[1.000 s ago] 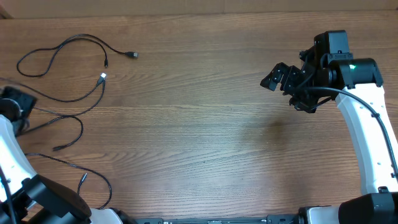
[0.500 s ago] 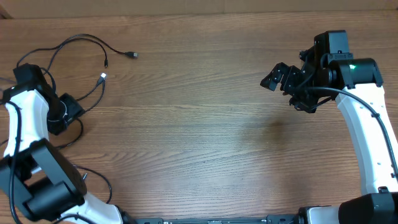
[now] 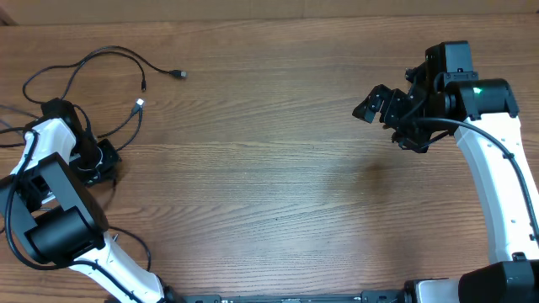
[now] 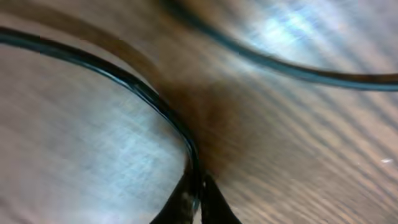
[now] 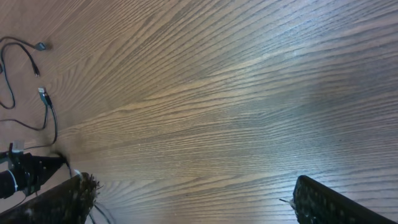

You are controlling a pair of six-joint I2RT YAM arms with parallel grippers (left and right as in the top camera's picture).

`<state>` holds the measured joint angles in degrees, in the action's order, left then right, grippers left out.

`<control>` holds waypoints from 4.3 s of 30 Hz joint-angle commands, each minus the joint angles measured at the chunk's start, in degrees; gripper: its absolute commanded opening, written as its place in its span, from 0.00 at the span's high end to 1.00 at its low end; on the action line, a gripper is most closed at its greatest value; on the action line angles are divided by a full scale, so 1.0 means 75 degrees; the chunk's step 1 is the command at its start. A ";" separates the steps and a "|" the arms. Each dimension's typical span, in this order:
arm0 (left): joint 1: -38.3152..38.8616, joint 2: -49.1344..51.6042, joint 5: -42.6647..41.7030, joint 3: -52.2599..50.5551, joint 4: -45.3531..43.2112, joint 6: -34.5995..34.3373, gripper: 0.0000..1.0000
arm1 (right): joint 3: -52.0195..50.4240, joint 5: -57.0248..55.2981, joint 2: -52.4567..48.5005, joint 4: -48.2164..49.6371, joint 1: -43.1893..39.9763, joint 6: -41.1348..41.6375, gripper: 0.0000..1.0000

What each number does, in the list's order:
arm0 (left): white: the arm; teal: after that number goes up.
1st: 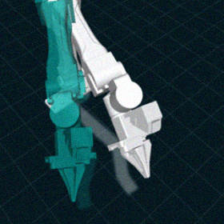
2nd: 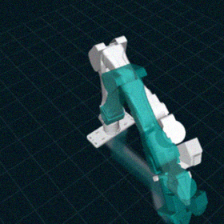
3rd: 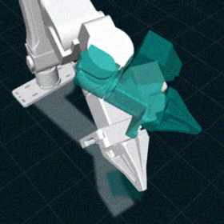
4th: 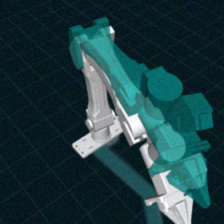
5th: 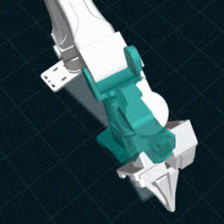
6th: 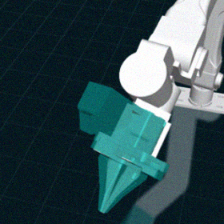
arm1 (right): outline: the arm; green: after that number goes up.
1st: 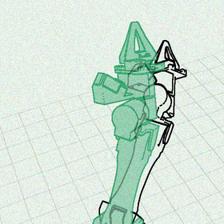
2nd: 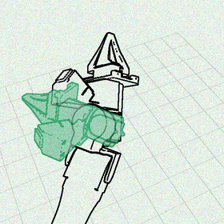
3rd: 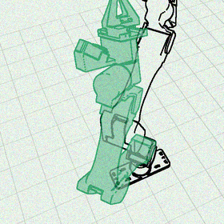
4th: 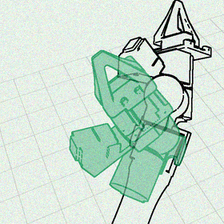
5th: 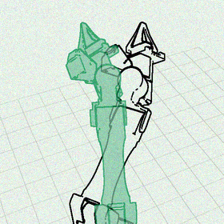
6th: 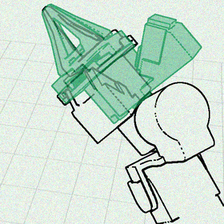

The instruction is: Untangle cables

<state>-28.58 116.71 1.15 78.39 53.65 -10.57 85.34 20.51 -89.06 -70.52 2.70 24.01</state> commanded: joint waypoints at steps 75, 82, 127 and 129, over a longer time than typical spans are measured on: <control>-0.2535 -0.4482 -0.0525 -0.5476 -0.2821 -0.4159 0.17 | 0.0020 -0.0070 -0.0003 0.0023 -0.0020 0.0026 0.00; -0.2535 -0.3287 -0.0466 -0.5476 -0.3194 -0.4162 0.67 | 0.0020 -0.0070 -0.0003 0.0023 -0.0020 0.0026 0.00; 0.3544 -0.5499 -0.1862 -0.1373 -0.0154 -0.0737 0.01 | 0.0020 -0.0067 -0.0003 0.0023 -0.0020 0.0026 0.00; 0.4398 -0.5534 -0.1192 -0.1373 -0.0152 -0.0761 0.00 | 0.0020 -0.0070 -0.0003 0.0023 -0.0020 0.0026 0.00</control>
<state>-3.14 77.12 -17.52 67.16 52.29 -18.46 85.34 20.53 -89.06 -70.54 2.72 23.99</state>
